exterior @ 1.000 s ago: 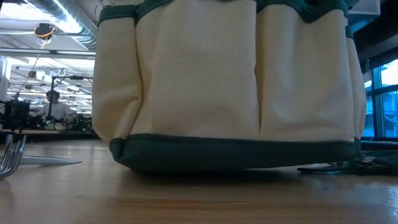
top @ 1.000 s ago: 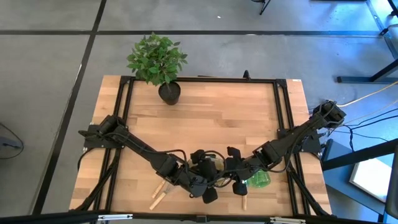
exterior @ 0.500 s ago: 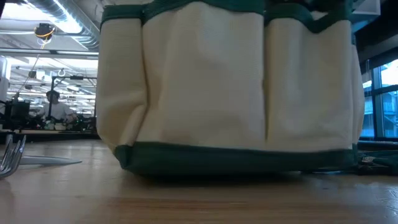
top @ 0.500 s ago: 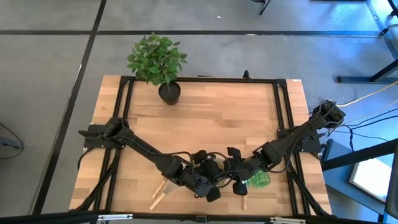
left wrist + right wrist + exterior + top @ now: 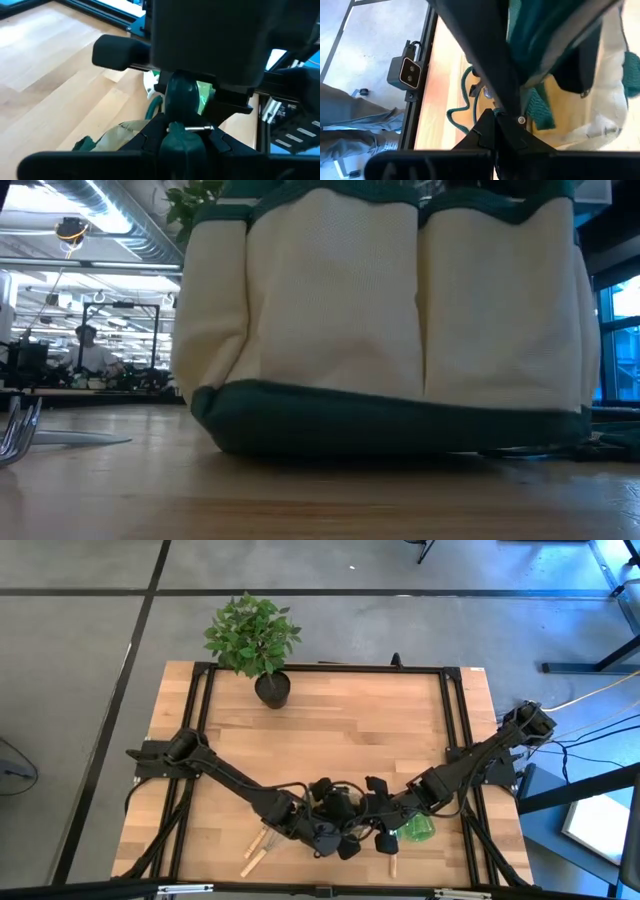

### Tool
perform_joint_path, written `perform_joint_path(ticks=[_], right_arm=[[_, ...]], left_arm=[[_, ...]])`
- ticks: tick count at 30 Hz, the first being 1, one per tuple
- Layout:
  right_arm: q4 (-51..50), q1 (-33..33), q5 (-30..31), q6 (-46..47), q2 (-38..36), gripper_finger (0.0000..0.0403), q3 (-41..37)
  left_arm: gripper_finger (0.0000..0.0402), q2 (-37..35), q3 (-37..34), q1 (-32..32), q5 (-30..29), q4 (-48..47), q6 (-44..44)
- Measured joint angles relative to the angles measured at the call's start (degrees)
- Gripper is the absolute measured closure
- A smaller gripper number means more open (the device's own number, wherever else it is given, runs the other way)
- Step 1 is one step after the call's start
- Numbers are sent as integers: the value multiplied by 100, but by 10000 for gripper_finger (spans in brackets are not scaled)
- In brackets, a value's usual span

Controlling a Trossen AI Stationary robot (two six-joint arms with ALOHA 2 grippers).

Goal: Pick & Place Garden tools in Gardening bag
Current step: Put the top green shear scissors into the brown gardening bag

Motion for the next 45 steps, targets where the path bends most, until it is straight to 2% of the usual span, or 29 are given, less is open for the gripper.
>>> perform_joint_path(ticks=[19,24,31,35,39,45], right_arm=[[-201,34,-149,-242,42,397,-2],[-140,33,-225,-331,39,361,-2],[-105,35,-307,-340,33,269,0],[-167,37,-361,-340,29,230,3],[-332,24,-262,-343,28,213,9],[-526,29,-281,-323,28,214,9]], left_arm=[[340,177,17,23,401,99,-113],[340,188,12,18,492,43,-115],[340,240,9,15,518,23,-115],[340,240,7,6,522,56,-106],[340,240,2,-55,681,297,-87],[340,297,2,-140,644,486,-61]])
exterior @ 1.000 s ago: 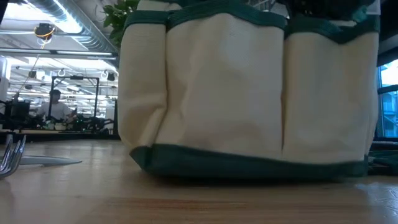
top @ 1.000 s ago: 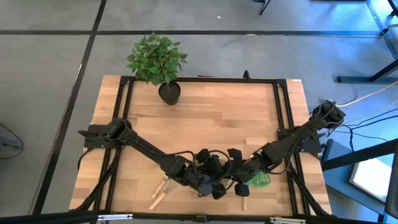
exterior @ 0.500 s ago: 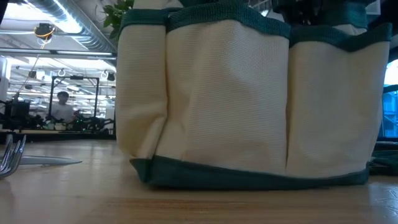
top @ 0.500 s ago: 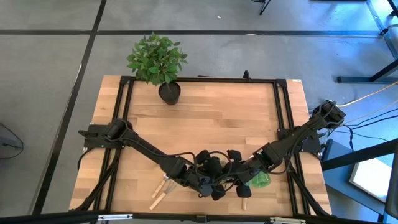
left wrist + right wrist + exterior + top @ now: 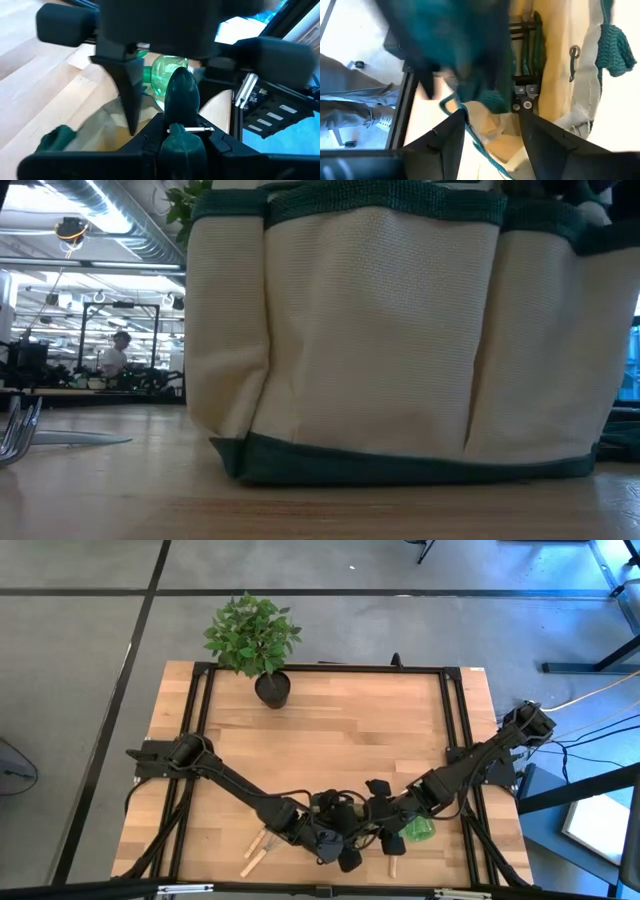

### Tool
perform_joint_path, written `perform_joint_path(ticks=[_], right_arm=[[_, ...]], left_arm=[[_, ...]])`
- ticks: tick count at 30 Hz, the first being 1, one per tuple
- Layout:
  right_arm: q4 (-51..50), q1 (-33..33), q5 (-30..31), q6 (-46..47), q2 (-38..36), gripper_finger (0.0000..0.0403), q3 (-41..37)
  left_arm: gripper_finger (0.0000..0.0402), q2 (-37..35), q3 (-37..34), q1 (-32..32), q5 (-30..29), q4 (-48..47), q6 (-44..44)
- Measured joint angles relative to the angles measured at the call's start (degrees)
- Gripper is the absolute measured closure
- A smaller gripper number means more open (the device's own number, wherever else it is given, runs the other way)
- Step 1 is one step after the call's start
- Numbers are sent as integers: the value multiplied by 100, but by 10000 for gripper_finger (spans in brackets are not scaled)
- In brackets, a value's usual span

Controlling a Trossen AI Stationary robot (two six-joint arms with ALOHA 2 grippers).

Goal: Pick & Place Garden tools in Gardening bag
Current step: Put the top green shear scissors into the brown gardening bag

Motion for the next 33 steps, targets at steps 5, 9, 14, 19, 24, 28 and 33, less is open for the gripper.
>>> perform_joint_path(ticks=[5,9,14,19,24,28,33], right_arm=[[-27,-1,-2,9,0,222,0],[-32,-5,-11,9,0,238,0],[-65,-5,2,11,0,278,-2],[-139,-5,0,21,0,327,-2],[-257,-5,-48,26,0,362,-2],[-322,-5,-46,26,0,373,-2],[-331,-5,-44,24,0,375,-2]], left_arm=[[340,74,4,-4,30,11,37],[340,143,4,38,122,157,265],[340,166,4,103,69,212,434],[340,166,4,114,-143,185,507],[340,166,4,125,-393,151,567],[340,166,4,133,-453,101,657],[340,162,4,136,-465,42,659]])
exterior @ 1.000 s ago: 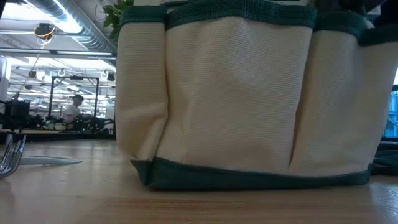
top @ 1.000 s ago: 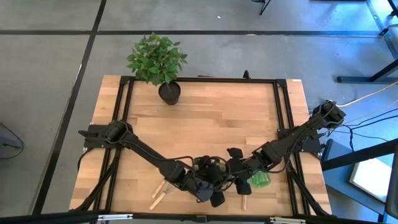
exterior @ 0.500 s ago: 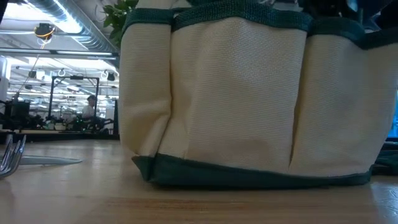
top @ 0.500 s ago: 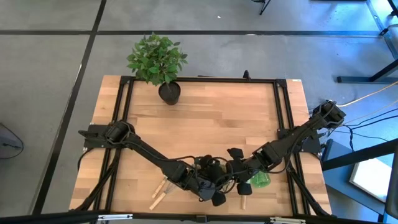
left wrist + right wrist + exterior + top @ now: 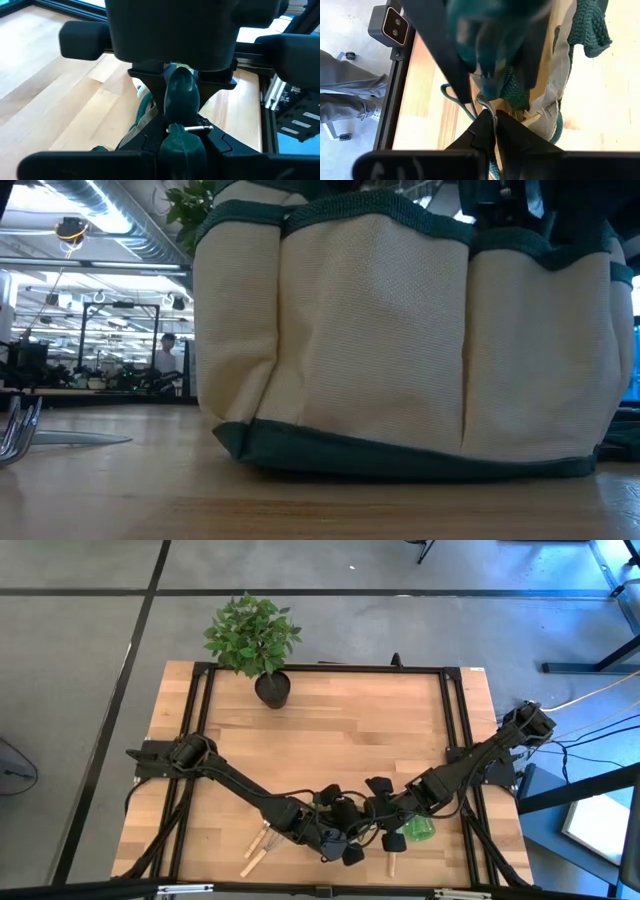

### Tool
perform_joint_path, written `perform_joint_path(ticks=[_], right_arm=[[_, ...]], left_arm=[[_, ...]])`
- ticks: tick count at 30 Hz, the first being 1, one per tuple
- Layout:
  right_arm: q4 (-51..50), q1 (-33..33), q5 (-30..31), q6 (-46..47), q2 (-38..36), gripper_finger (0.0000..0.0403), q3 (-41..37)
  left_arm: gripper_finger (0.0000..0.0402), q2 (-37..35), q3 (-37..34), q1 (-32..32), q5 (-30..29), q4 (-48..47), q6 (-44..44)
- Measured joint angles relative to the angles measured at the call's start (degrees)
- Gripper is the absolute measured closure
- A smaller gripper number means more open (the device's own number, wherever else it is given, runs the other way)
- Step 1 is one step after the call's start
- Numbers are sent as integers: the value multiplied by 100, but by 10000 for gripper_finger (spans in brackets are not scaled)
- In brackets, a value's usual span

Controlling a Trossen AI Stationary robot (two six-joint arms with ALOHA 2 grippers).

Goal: Pick & Place Garden tools in Gardening bag
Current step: Put the top green shear scissors into the brown gardening bag

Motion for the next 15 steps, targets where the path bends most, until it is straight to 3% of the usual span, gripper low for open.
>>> perform_joint_path(ticks=[5,15], right_arm=[[-4,0,0,2,0,375,-2],[-112,2,61,0,0,375,-9]], left_arm=[[340,-4,0,1,-285,-44,-7],[340,26,0,55,484,-111,80]])
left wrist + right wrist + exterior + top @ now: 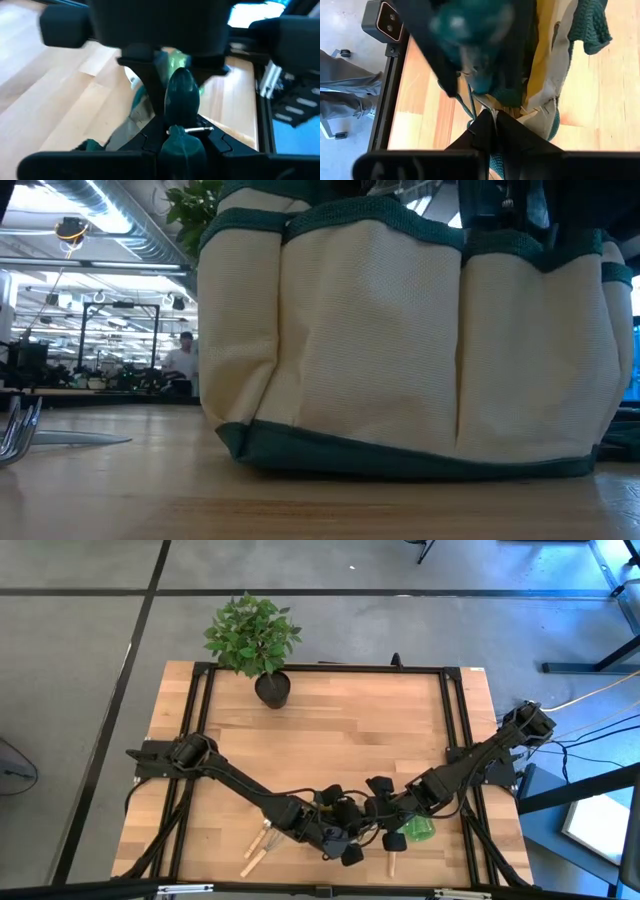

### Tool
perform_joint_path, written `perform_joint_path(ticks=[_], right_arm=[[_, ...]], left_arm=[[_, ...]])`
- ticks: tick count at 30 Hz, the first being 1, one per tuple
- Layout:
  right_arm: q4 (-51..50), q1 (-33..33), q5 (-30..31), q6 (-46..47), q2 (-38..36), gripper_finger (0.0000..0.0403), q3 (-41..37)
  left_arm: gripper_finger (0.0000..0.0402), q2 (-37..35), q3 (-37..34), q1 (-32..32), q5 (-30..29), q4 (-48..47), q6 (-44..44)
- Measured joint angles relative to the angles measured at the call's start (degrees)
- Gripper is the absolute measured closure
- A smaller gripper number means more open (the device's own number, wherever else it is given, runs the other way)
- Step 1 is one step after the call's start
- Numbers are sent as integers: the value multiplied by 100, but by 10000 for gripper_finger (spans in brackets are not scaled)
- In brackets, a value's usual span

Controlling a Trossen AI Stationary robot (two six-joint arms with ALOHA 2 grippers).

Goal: Pick & Place Garden tools in Gardening bag
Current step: Put the top green shear scissors into the brown gardening bag

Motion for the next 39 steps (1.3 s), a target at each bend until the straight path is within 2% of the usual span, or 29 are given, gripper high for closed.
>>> perform_joint_path(ticks=[7,17,25,29,39], right_arm=[[-15,0,133,0,0,375,0],[-18,0,143,0,0,375,0],[-20,0,151,-17,0,375,0],[-34,-2,151,-20,0,375,0],[-211,-4,157,-17,0,375,2]], left_arm=[[340,7,0,19,813,-47,194],[340,38,0,145,621,191,380],[340,188,-9,247,798,193,408],[340,245,-2,213,640,197,241],[340,225,-2,-7,-380,-119,-499]])
